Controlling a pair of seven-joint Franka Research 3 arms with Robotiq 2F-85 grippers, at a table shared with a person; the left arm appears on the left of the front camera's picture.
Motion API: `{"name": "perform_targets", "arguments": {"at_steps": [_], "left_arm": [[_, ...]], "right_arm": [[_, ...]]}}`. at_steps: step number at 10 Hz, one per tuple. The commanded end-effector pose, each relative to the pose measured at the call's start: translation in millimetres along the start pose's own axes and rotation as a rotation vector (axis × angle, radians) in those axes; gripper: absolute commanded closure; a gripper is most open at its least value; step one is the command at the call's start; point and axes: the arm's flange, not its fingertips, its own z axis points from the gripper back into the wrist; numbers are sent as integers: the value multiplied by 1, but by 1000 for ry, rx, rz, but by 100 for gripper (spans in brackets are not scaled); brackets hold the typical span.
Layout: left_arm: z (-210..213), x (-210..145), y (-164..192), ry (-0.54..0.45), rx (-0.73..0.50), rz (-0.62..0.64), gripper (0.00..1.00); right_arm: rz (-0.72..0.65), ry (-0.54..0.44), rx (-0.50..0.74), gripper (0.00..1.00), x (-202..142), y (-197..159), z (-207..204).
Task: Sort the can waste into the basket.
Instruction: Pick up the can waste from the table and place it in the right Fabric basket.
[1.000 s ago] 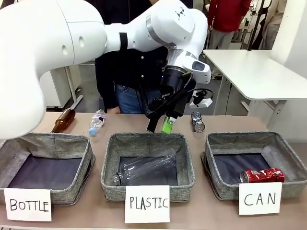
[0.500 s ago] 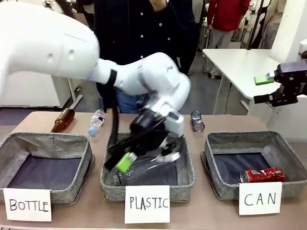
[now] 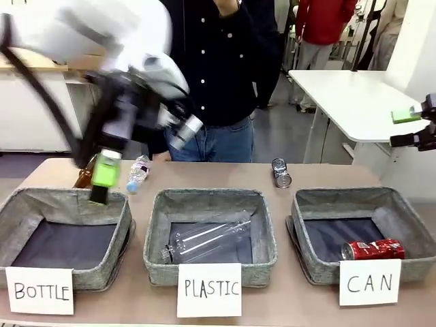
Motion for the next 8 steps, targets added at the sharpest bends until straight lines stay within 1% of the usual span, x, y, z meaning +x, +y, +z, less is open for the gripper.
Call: {"name": "perform_targets", "arguments": {"at_steps": [1, 2, 3, 5, 6, 7, 8], "left_arm": [[-59, -73, 47, -841, 120, 39, 0], [-73, -102, 65, -1078, 85, 32, 0], [-9, -47, 11, -169, -21, -9, 0], [-9, -47, 11, -169, -21, -9, 0], [-36, -81, 29, -297, -40, -11, 0], [-5, -76, 54, -444, -96, -188, 0], [13, -90, 88, -695, -147, -243, 0]], "right_arm": [[18, 18, -1, 0, 2, 2, -4], [18, 18, -1, 0, 2, 2, -4], [18, 18, -1, 0, 2, 2, -4], [18, 18, -1, 0, 2, 2, -4], [3, 15, -4, 0, 0, 1, -5], [55, 58, 140, 0, 8, 7, -47], [41, 89, 261, 0, 14, 8, -90]]}}
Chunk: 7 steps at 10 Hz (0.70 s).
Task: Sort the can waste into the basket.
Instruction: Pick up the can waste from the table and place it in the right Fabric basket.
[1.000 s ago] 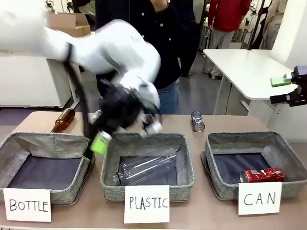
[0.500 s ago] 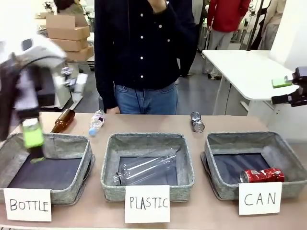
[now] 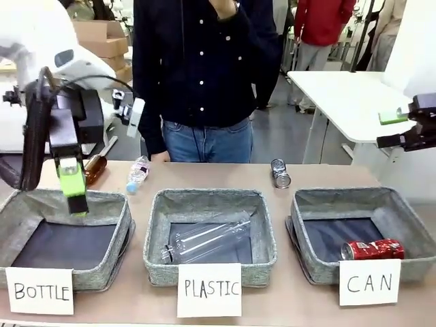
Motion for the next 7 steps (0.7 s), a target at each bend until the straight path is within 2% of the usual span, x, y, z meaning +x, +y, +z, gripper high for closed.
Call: {"name": "perform_targets", "arguments": {"at_steps": [1, 3, 4, 5, 6, 7], "left_arm": [[32, -45, 68, -490, -106, -140, 0], [30, -111, 106, -890, -109, -161, 0], [27, -134, 109, -1086, -99, -201, 0], [30, -154, 110, -1395, -93, -235, 0], [47, -125, 124, -652, -154, -48, 0], [47, -125, 124, -652, -154, -48, 0]], "right_arm": [[-104, 61, 215, 0, 15, -7, -85], [-273, 125, 183, 0, 7, 0, -127], [-277, 124, 160, 0, 6, 1, -128], [-244, 158, 88, 0, 8, -6, -122], [-234, 140, 205, 0, -6, -7, -141], [-234, 140, 205, 0, -6, -7, -141]]}}
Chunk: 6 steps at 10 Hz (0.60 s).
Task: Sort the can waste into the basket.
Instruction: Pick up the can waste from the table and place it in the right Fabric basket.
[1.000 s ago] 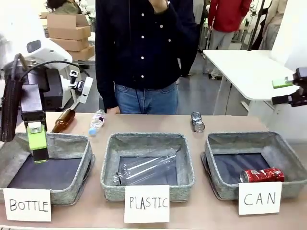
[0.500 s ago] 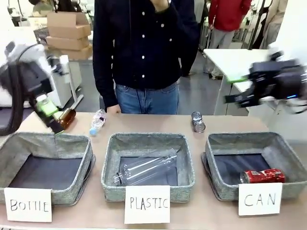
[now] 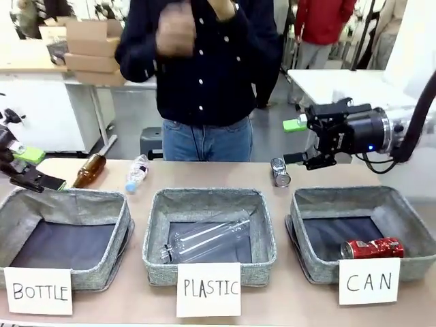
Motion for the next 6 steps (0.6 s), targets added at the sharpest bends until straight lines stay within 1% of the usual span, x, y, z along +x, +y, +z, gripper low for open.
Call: {"name": "perform_targets", "arguments": {"at_steps": [1, 6], "left_arm": [[-8, 19, -1, 123, 17, 6, 0], [-8, 19, -1, 123, 17, 6, 0]], "right_arm": [[22, -5, 32, 0, -1, 3, -1], [22, -5, 32, 0, -1, 3, -1]]}}
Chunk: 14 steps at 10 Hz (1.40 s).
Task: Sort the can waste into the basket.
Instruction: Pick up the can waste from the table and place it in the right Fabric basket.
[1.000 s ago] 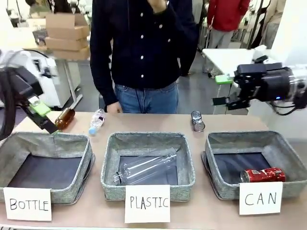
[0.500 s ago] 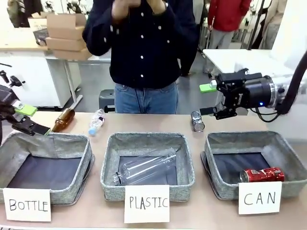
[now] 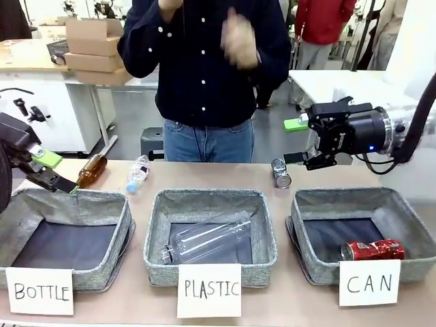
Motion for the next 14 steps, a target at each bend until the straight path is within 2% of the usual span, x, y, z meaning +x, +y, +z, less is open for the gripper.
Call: {"name": "perform_targets", "arguments": {"at_steps": [1, 6, 7, 8, 9, 10, 11, 13, 14], "left_arm": [[5, -1, -4, 7, -10, 4, 0], [5, -1, -4, 7, -10, 4, 0], [5, -1, -4, 7, -10, 4, 0], [5, -1, -4, 7, -10, 4, 0], [5, -1, -4, 7, -10, 4, 0], [5, -1, -4, 7, -10, 4, 0], [5, -1, -4, 7, -10, 4, 0], [5, -1, -4, 7, -10, 4, 0], [5, -1, -4, 7, -10, 4, 0]], "right_arm": [[17, -8, 21, 0, 0, 0, -1], [0, 0, 0, 0, 0, 0, 0], [52, 60, -266, 0, 33, -5, -3], [98, 51, -488, 0, 67, -10, -4], [144, -15, -809, 0, 94, -13, -5], [175, -49, -1078, 0, 120, -22, -9], [200, -59, -1212, 0, 141, -35, -13], [177, 19, -1217, 0, 165, -68, -35], [136, 72, -895, 0, 148, -68, -38]]}}
